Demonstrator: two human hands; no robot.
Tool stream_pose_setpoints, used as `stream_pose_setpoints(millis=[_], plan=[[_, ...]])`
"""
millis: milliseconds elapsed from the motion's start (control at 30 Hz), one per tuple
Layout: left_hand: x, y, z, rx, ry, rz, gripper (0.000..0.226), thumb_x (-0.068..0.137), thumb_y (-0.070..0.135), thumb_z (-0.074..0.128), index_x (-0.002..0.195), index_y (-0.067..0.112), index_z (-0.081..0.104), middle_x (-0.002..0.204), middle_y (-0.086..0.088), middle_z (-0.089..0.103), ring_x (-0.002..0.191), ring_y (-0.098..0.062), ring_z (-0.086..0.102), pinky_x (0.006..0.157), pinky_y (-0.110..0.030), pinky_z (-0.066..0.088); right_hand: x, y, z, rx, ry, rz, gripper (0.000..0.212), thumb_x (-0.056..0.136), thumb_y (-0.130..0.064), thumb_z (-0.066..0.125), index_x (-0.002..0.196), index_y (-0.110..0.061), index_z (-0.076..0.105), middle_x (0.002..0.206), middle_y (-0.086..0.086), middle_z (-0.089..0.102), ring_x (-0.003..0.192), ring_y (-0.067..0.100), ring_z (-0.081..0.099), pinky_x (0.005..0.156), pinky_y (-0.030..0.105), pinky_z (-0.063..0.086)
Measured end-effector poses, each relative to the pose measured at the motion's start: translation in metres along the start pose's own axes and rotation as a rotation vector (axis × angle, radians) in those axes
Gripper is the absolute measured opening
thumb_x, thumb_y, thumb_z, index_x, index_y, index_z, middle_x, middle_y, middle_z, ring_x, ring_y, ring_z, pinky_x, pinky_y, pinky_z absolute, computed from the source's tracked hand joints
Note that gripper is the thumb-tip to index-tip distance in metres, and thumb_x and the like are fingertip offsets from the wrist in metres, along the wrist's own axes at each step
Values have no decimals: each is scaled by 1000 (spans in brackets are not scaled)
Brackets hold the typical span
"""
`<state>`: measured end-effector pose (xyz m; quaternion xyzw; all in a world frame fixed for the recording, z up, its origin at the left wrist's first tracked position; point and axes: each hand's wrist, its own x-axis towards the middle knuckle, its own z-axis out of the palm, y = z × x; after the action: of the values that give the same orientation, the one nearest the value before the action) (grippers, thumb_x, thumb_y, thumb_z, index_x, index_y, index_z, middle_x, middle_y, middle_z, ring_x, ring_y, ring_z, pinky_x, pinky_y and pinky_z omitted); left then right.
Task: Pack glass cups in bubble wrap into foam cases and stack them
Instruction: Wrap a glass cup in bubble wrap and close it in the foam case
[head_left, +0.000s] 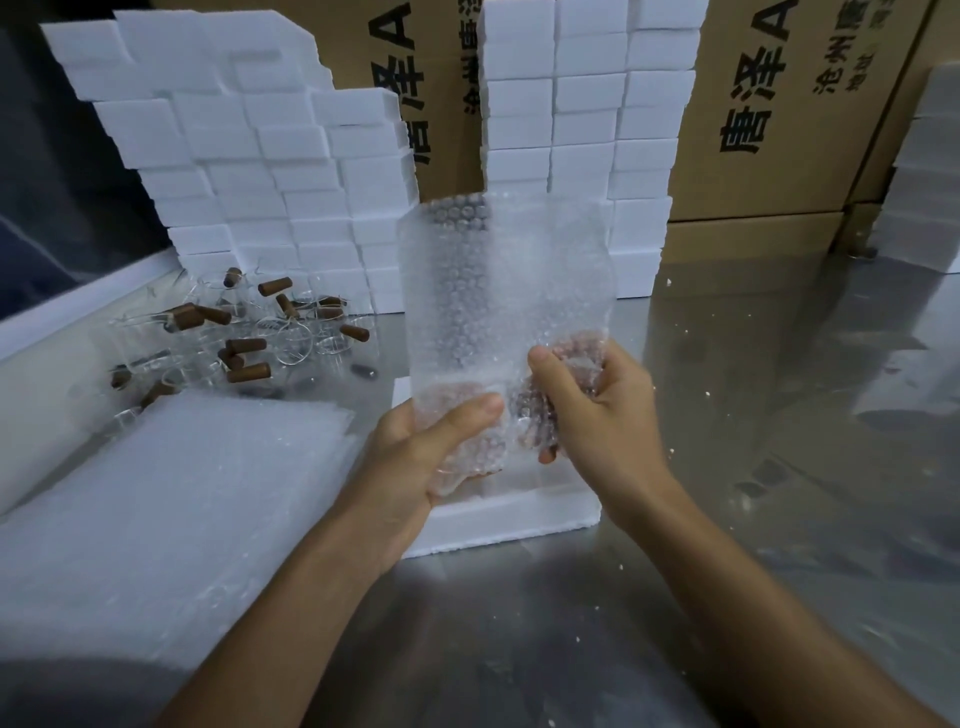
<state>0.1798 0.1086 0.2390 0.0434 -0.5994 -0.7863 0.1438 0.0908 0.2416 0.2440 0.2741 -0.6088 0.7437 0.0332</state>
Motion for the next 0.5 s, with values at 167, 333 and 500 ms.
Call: stream_pose_setpoints(millis=[167,333,500], plan=[[2,4,0,-69,89,-27,71,63,34,83,126,9,63,125,-15,67,115,-33,64,97,-57,50,4,3,-8,-37,126,-8,25,92,-27,68,104,-29,47,58,-2,65,48,15,56,48,29,45],[1,8,0,-62,65,-14,68,69,41,78,129,14,61,127,-13,66,113,-34,65,93,-58,51,4,0,-17,-204,14,-211,56,92,-30,67,134,-50,37,111,-12,62,65,8,63,64,31,56],[-1,11,-1,-55,47,-22,70,69,45,77,131,17,60,129,-8,66,120,-30,61,94,-52,51,2,2,-15,-389,-67,-168,49,89,-48,63,133,-28,59,121,-12,66,93,6,65,88,33,55]])
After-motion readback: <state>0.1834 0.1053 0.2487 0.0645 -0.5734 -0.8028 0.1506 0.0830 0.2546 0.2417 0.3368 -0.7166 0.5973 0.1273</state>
